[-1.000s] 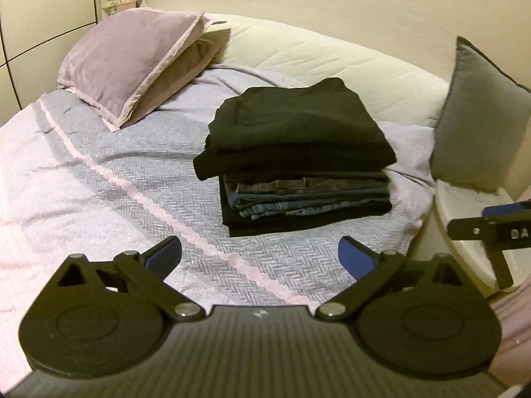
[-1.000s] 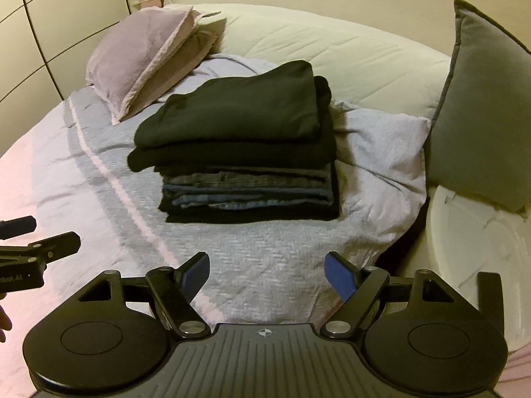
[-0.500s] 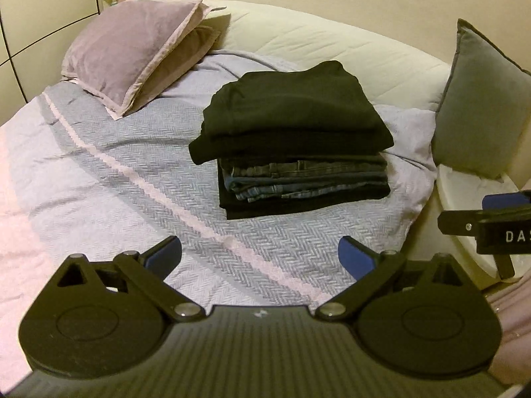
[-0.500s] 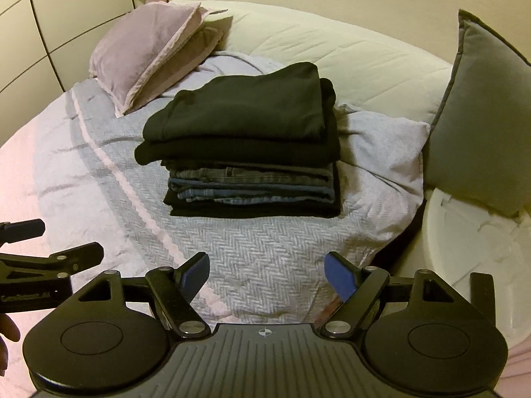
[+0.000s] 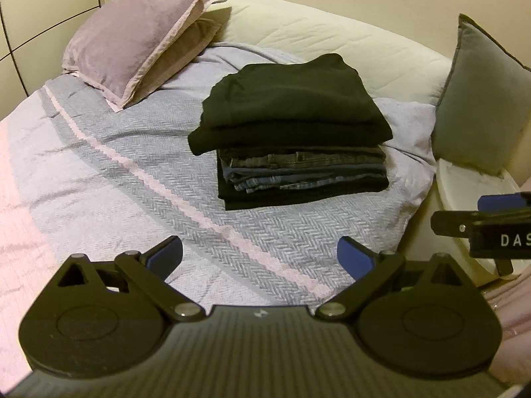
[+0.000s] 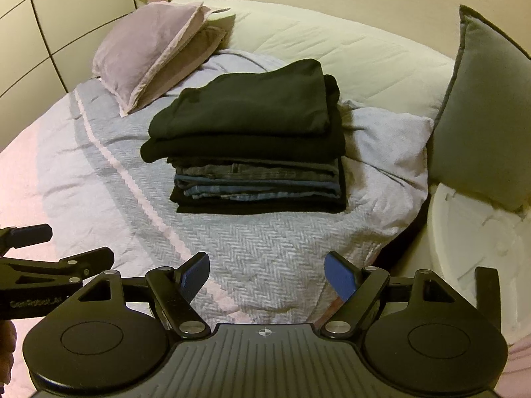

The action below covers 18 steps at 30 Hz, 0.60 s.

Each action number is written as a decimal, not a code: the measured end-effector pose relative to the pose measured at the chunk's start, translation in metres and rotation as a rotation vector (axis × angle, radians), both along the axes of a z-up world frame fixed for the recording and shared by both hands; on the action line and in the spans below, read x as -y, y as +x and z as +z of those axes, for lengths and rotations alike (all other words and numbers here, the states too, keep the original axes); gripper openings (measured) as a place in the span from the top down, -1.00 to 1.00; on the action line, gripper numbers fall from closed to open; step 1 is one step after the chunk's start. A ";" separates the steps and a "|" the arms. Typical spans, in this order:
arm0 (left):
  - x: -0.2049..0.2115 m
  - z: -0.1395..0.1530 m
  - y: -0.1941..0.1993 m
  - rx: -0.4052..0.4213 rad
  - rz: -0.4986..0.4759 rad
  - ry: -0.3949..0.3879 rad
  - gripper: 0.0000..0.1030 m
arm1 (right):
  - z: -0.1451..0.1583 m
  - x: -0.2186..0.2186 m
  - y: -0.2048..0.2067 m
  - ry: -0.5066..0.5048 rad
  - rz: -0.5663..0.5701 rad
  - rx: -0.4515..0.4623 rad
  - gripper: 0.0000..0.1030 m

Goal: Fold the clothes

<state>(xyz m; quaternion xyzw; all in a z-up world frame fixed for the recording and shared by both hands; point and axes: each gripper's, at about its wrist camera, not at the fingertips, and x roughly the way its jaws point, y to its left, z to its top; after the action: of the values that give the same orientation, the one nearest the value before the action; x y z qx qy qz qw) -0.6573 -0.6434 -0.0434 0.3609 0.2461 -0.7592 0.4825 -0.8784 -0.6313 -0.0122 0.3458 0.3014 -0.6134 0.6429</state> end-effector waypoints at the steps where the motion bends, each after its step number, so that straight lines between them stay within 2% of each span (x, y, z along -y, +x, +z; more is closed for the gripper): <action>1: 0.001 -0.001 0.000 0.002 0.003 0.002 -0.90 | 0.000 0.000 0.001 0.000 0.002 -0.001 -0.54; 18: 0.016 -0.018 -0.002 0.028 0.036 0.034 -0.91 | -0.008 0.008 0.003 0.010 -0.002 -0.003 -0.54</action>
<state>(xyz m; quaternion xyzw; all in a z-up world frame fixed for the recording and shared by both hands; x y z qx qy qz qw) -0.6593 -0.6593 -0.0614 0.3752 0.2589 -0.7410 0.4931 -0.8757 -0.6398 -0.0205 0.3484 0.3051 -0.6133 0.6399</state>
